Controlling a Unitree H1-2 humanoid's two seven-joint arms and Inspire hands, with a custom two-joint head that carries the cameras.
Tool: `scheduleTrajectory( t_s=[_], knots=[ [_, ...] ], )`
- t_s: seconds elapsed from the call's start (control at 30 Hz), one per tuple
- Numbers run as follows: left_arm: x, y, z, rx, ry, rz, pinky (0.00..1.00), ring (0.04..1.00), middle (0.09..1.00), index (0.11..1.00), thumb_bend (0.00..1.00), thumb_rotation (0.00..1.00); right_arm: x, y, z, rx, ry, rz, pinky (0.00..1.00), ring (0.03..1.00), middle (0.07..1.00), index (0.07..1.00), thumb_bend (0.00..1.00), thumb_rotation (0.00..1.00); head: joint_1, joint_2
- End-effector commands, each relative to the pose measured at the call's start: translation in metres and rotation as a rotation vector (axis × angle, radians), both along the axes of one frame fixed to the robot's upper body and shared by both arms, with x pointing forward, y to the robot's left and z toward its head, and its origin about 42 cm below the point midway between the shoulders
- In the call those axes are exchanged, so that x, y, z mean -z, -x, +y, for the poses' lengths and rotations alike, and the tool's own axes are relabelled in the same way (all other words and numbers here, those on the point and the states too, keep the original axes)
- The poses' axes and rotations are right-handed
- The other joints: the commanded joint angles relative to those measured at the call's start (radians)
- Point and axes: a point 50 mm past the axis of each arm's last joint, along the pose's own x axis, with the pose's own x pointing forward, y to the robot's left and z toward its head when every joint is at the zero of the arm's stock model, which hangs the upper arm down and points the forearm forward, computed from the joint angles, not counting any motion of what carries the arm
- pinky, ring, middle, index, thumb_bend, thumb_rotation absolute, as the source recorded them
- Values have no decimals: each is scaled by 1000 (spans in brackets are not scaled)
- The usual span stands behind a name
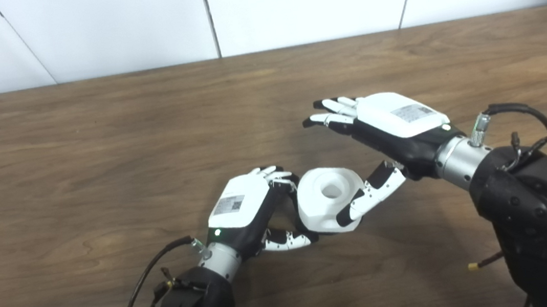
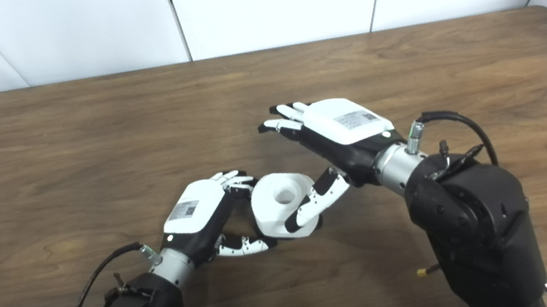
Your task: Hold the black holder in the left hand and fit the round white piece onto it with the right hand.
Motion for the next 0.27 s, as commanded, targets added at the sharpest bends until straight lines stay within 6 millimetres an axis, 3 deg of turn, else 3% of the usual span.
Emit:
scheduleTrajectory(
  t_s=[0.0, 0.23],
  knots=[
    [16, 3, -1, 7, -46, 87, 913, 903, 810, 488, 521, 53, -12, 3, -1, -18, 1, 35, 1000, 1000, 1000, 911, 1000, 448, 0, 1],
    [16, 4, 1, 5, -45, 90, 916, 906, 812, 488, 521, 53, -21, 2, -5, -25, 4, -1, 1000, 1000, 1000, 908, 1000, 483, 4, 2]
  ],
)
